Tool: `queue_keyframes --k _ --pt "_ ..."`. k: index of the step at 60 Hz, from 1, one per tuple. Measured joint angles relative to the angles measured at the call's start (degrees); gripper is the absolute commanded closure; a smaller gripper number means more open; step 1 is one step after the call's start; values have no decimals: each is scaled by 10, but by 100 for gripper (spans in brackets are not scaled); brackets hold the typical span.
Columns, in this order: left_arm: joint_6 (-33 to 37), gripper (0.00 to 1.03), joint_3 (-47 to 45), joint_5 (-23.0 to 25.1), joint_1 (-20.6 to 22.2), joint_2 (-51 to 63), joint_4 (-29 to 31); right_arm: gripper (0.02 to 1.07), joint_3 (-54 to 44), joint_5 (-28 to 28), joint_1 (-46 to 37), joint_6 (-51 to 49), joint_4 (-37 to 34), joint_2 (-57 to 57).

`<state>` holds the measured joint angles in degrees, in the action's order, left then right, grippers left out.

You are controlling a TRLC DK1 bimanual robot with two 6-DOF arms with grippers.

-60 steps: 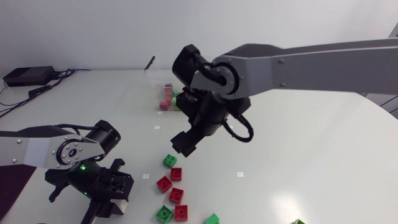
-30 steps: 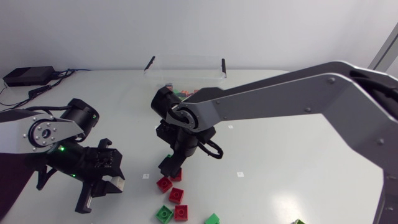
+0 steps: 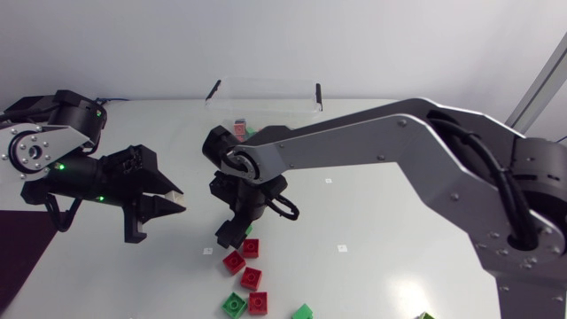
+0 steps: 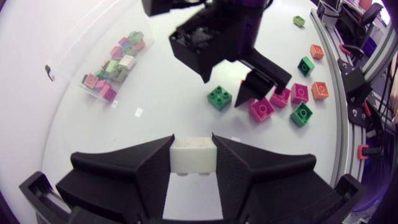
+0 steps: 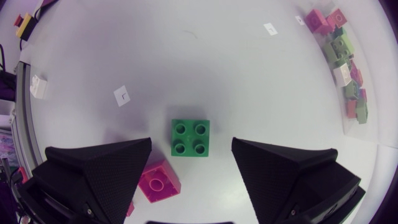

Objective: Place the duplo bricks in the container

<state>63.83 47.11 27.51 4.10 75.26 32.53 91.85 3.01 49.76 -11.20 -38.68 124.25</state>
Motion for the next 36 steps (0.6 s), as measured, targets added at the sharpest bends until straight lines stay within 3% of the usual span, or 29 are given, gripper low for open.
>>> queue_keyframes --k 6,13,36 --pt "-39 100 6 25 -8 1 -41 34 6 3 2 0 -5 14" --pt "-73 100 11 42 -21 9 -91 59 7 9 2 0 -5 20" --pt "-181 100 40 85 -63 52 -206 62 -4 28 -24 -2 -14 -30"
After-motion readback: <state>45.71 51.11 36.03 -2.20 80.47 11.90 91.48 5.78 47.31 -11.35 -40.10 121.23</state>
